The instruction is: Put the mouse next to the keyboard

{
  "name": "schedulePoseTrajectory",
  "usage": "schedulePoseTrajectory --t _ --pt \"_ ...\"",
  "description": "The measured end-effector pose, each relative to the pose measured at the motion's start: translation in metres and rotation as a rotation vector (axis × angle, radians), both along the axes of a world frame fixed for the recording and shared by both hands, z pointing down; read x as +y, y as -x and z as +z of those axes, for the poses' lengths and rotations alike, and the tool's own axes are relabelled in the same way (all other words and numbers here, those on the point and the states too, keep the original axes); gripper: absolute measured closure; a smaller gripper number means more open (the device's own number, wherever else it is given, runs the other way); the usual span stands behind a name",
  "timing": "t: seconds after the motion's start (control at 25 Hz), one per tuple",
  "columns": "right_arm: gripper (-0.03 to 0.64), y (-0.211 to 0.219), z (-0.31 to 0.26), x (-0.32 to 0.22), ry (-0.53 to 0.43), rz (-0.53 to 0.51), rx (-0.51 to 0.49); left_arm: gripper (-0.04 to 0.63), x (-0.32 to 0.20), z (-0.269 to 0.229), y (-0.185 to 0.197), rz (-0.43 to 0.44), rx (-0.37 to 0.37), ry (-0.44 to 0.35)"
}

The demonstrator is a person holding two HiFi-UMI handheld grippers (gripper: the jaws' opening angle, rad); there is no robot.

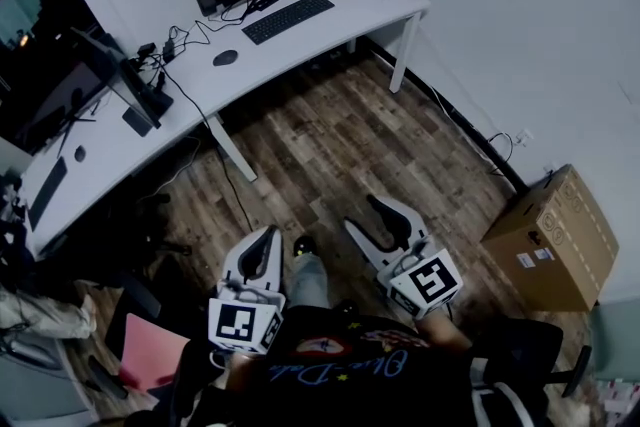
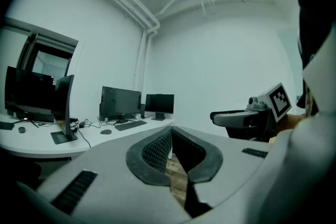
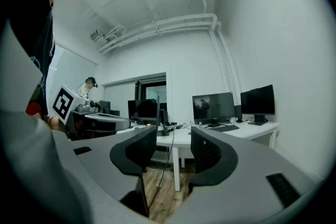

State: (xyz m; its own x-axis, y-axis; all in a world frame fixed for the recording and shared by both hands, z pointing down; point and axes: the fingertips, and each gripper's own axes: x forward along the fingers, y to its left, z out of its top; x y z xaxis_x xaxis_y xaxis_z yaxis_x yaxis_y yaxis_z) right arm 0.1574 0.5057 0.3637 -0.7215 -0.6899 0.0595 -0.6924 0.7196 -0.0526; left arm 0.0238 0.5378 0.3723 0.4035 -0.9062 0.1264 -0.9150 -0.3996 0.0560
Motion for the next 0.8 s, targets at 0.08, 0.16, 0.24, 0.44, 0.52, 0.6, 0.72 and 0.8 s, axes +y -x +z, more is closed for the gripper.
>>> schedulePoseTrajectory --t 0.08,0.16,0.24,0.44,0.52,0.6,0.72,0.8 --pt "0.443 0.001 -0.002 -0.012 -0.005 0.006 -0.006 0.592 -0.014 0.001 0.000 0.005 0.014 0.001" --pt "0.442 0.002 -0.003 -0.026 -0.025 0.004 -0.011 0.592 -0.031 0.001 0.002 0.014 0.019 -0.004" --pt "0.440 0.003 -0.003 -0.041 -0.042 0.010 -0.001 0.592 -0.049 0.002 0.004 0.027 0.020 -0.011" --pt "0.433 0.012 0.003 -0.087 -0.033 0.034 0.019 0.592 -0.099 0.008 0.015 0.043 0.026 -0.016" --pt "0.431 0.017 0.005 -0.105 -0.016 0.040 0.019 0.592 -0.120 0.010 0.021 0.046 0.024 -0.011" --pt "0.428 0.025 0.005 -0.125 -0.002 0.042 0.016 0.592 -0.141 0.010 0.029 0.047 0.025 -0.008" --pt "0.426 0.041 0.001 -0.156 -0.005 0.036 0.015 0.592 -0.171 0.009 0.042 0.053 0.031 -0.006" --pt "0.426 0.054 -0.002 -0.176 -0.007 0.031 0.014 0.592 -0.191 0.007 0.053 0.055 0.032 -0.008"
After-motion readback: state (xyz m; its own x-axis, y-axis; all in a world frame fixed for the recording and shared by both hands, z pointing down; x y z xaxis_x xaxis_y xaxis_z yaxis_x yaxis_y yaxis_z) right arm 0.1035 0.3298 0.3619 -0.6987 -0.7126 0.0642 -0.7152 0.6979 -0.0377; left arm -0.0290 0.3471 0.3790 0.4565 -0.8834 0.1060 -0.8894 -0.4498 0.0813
